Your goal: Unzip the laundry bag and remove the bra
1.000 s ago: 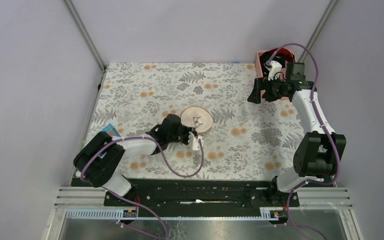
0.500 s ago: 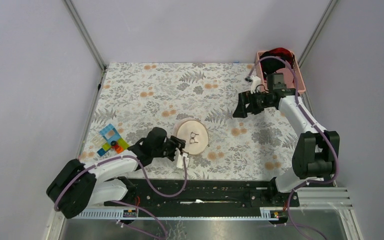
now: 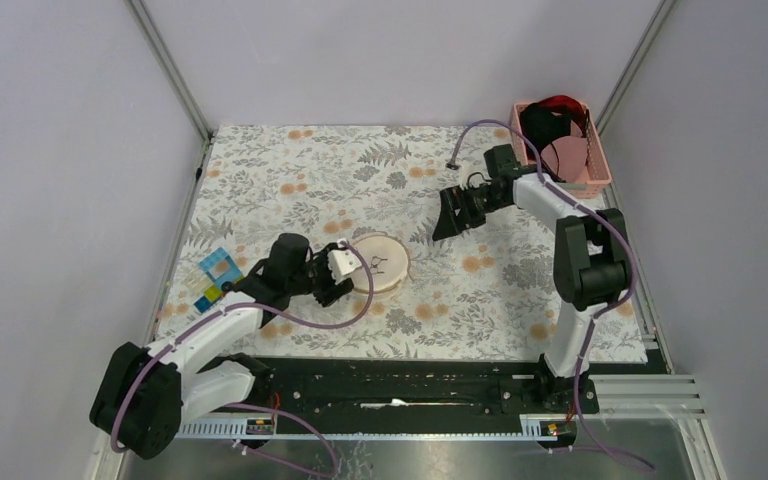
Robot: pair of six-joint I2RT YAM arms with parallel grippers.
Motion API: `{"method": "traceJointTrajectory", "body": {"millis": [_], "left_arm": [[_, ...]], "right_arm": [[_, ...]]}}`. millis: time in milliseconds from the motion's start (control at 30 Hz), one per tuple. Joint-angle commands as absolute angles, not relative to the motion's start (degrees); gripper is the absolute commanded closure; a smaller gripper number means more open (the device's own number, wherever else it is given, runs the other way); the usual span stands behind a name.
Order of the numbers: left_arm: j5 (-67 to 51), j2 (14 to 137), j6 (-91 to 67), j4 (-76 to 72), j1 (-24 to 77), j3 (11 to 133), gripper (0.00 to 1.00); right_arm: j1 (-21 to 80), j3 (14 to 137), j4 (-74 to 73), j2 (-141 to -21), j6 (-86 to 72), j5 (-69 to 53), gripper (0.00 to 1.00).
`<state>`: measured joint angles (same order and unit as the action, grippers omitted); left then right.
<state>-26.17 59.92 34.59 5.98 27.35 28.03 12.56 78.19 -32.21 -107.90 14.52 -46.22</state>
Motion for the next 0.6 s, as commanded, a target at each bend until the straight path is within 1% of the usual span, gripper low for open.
{"method": "traceJointTrajectory", "body": {"millis": [0,200,333,500,567], "left_arm": [[-22.5,62.7,22.6,2.0,26.5,29.3,0.41],[-18.6,65.4,35.6,-6.3,26.4,25.1,0.44],[-20.8,70.3,44.8,-10.7,26.1,25.4,0.47],[-24.0,77.6,63.1,-15.1,25.7,26.6,0.61],[-24.1,80.0,67.5,-16.0,24.0,28.3,0.64]], "right_arm": [[15.1,83.0,-31.6,-111.6,13.5,-50.7,0.05],[17.1,83.3,-31.4,-113.7,12.6,-53.2,0.09],[17.9,82.1,-31.0,-113.4,12.5,-53.7,0.11],[17.9,79.6,-31.4,-110.5,13.2,-54.2,0.13],[17.8,79.0,-32.0,-109.2,13.4,-54.2,0.13]]}}
